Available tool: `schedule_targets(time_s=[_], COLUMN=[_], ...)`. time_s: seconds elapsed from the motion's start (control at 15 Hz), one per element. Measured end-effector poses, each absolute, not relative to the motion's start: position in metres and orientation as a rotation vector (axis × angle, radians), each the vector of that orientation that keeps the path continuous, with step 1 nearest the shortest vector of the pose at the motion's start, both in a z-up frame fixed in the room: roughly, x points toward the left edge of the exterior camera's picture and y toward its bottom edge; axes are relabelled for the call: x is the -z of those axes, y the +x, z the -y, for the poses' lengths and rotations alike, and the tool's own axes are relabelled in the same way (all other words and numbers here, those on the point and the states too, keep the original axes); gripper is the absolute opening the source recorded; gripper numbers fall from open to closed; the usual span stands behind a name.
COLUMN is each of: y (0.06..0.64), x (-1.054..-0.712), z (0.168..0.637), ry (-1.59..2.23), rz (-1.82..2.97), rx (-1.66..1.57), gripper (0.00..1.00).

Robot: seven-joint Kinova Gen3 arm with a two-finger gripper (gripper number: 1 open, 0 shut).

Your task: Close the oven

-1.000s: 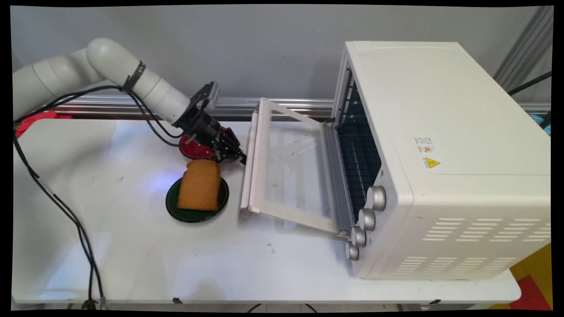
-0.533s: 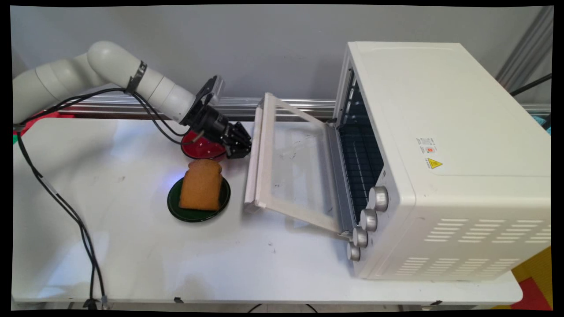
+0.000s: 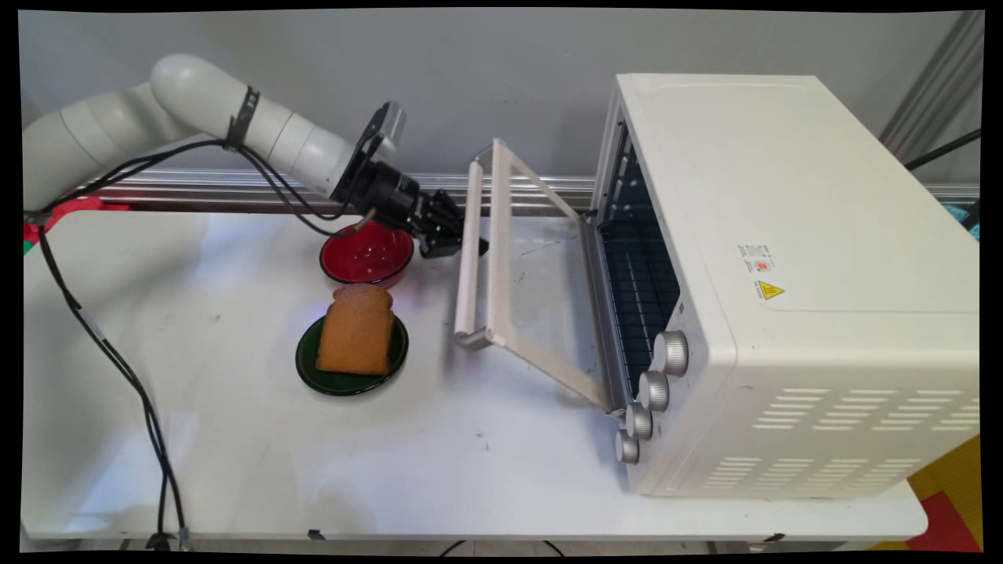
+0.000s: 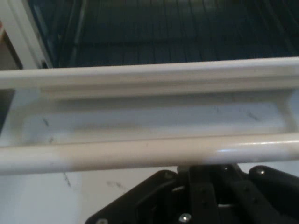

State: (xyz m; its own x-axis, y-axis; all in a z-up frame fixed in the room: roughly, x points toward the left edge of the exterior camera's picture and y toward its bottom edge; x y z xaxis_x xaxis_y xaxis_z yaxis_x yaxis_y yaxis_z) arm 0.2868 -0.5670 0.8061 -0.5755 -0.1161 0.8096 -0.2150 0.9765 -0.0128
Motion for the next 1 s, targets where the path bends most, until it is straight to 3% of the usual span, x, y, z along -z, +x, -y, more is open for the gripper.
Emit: schedule_targets(time_s=[1.0], y=[0.25], x=[-0.857], z=[0.573], ry=[0.184], rz=[2.065], rx=[-0.175], gripper=[0.0])
